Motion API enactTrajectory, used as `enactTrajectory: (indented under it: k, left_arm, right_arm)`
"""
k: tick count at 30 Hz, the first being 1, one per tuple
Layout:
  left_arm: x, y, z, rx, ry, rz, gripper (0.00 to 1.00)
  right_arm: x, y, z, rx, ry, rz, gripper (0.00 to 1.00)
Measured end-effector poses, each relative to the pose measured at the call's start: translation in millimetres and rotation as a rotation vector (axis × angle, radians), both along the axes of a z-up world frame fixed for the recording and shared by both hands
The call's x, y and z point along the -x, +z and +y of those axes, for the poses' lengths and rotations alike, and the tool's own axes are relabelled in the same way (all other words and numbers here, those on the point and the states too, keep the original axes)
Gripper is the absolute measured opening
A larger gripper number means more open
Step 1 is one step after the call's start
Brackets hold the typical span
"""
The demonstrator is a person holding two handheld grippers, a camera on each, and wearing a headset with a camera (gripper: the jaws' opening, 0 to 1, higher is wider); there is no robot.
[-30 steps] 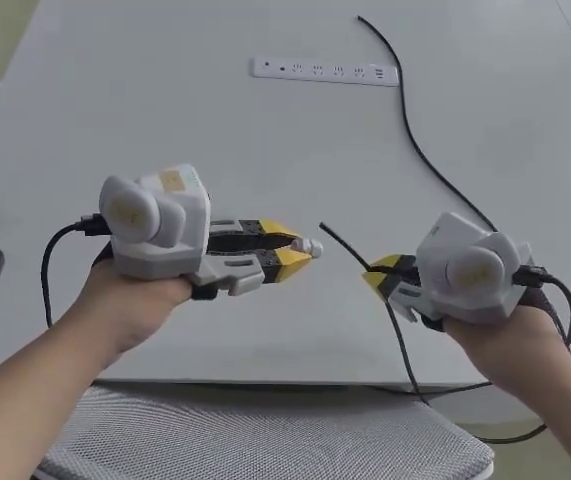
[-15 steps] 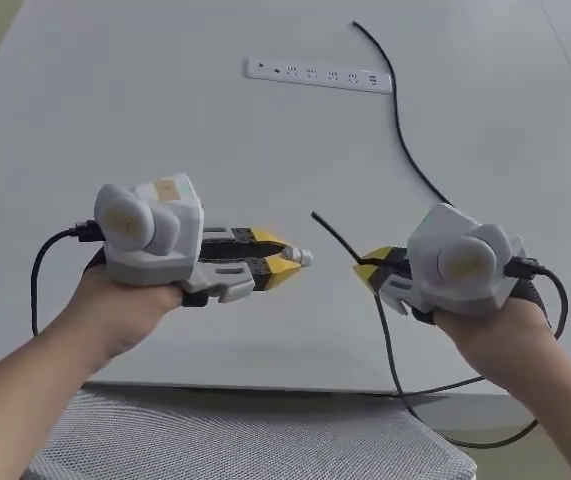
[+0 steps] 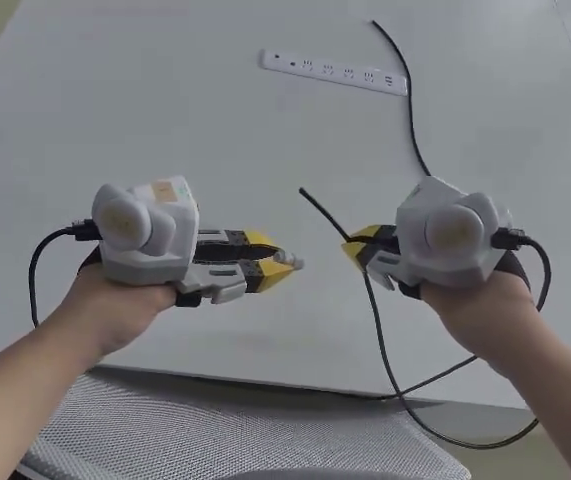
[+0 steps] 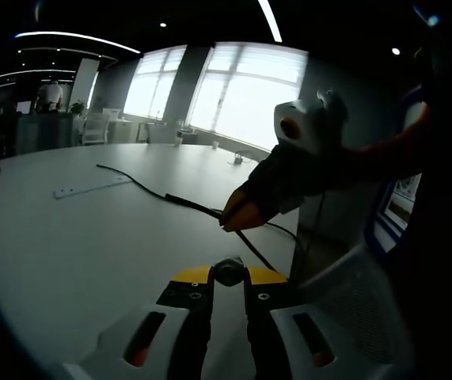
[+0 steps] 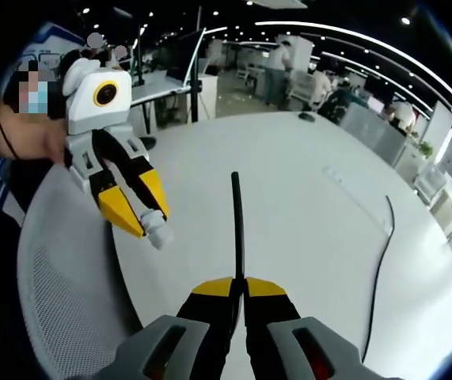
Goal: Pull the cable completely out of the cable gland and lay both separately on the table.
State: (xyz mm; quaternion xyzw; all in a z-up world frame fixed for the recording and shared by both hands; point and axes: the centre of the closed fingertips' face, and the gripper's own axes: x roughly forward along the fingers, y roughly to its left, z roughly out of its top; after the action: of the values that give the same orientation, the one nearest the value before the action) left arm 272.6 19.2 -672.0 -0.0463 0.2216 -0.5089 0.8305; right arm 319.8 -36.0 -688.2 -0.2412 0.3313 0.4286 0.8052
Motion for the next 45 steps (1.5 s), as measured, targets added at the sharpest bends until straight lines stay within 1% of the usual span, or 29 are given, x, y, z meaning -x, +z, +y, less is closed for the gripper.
enactTrajectory:
  k: [5, 7, 10, 14, 23, 26, 34, 43, 44, 45]
  left_arm:
    - [0.6, -6.4, 8.7, -0.008, 0.013, 0.003, 0.15]
    - [0.6, -9.4, 12.1, -0.014, 0.017, 0.006, 0.15]
    - [1.1, -12.2, 16.6, -0.016, 0.024, 0.008, 0.15]
    - [1.7, -16.3, 22.2, -0.024, 0.033, 0.011, 0.15]
    - [2.4, -25.4, 31.2, -0.027, 0.05, 0.028, 0.15]
    - [3.1, -28.3, 32.5, -0.029, 0.052, 0.032, 0.15]
    - [4.4, -39.3, 36.5, -0.037, 0.048, 0.048, 0.15]
    - [3.4, -55.7, 48.9, -0.051, 0.056, 0.065, 0.15]
    - [3.5, -58.7, 50.8, -0.056, 0.057, 0.069, 0.15]
    - [3.4, -60.6, 52.0, -0.059, 0.059, 0.071, 0.15]
  right_arm:
    - [-10.7, -0.9, 16.3, 0.009, 0.032, -0.002, 0.0]
    - [-12.3, -0.6, 22.4, 0.013, 0.041, 0.0, 0.0]
    - [-17.1, -2.5, 33.0, 0.024, 0.073, -0.006, 0.0]
    - [-20.3, -4.1, 44.6, 0.034, 0.105, -0.007, 0.0]
    - [-27.2, -13.3, 67.1, 0.063, 0.167, 0.004, 0.0]
    - [-30.9, -18.7, 70.8, 0.087, 0.186, 0.007, 0.0]
    - [-37.3, -29.6, 87.8, 0.102, 0.217, 0.023, 0.0]
    - [-45.0, -48.6, 111.4, 0.128, 0.265, 0.036, 0.0]
    - [-45.5, -50.9, 115.6, 0.122, 0.273, 0.044, 0.0]
    - [-43.5, -52.7, 119.7, 0.104, 0.267, 0.072, 0.0]
